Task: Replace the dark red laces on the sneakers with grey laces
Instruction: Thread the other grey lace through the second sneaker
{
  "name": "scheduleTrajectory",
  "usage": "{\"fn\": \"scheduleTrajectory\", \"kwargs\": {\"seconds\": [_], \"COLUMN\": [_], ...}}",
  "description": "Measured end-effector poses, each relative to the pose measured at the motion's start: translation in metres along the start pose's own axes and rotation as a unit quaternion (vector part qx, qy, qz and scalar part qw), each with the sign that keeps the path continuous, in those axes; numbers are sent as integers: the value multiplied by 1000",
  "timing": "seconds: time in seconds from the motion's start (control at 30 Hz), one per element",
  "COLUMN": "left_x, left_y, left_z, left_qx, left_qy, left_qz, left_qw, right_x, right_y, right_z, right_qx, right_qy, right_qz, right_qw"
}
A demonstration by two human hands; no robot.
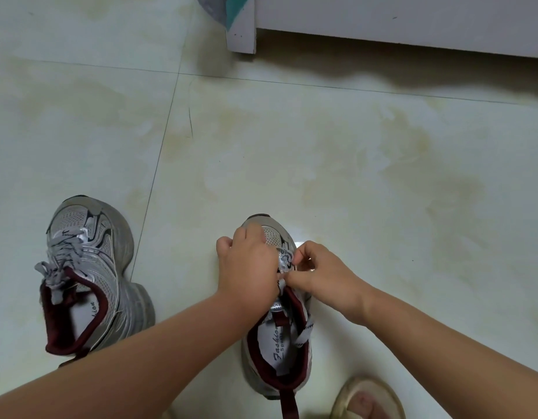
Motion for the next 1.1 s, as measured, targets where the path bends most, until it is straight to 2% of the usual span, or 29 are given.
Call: {"fn": "scheduleTrajectory", "kwargs": {"seconds": [0.33, 0.43, 0.57, 0.67, 0.97, 1.03, 1.1], "left_x": [-10, -9, 2, 8, 15, 10, 1], "left_y": [10, 6, 2, 3, -5, -8, -12], "left_z": [-5, -2, 4, 8, -3, -4, -3], "left_qx": [27, 24, -39, -75, -32, -21, -7], "left_qy": [-73, -42, 35, 46, 98, 114, 120], "left_qz": [-158, -153, -10, 50, 23, -14, -98], "left_qw": [984, 987, 999, 995, 994, 993, 988], "right_x": [5, 4, -1, -2, -6, -4, -2], "right_y": [2, 0, 6, 10, 7, 7, 8], "right_z": [-5, -5, -8, -7, -13, -12, -11], "right_qx": [48, 45, 11, 5, 72, 77, 82], "right_qy": [21, 28, 39, 39, 18, 18, 16], "right_qz": [64, 46, -22, -25, -72, -74, -73], "right_qw": [997, 997, 999, 999, 995, 994, 994]}}
Point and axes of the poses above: each hand's wrist, its own z-axis towards the middle knuckle, its own y-axis out of the palm, x = y × z, the point moved 7 cm from there along z, towards the middle knuckle, and after that the axes turned 4 degrees about -y, right-handed, at the moved point
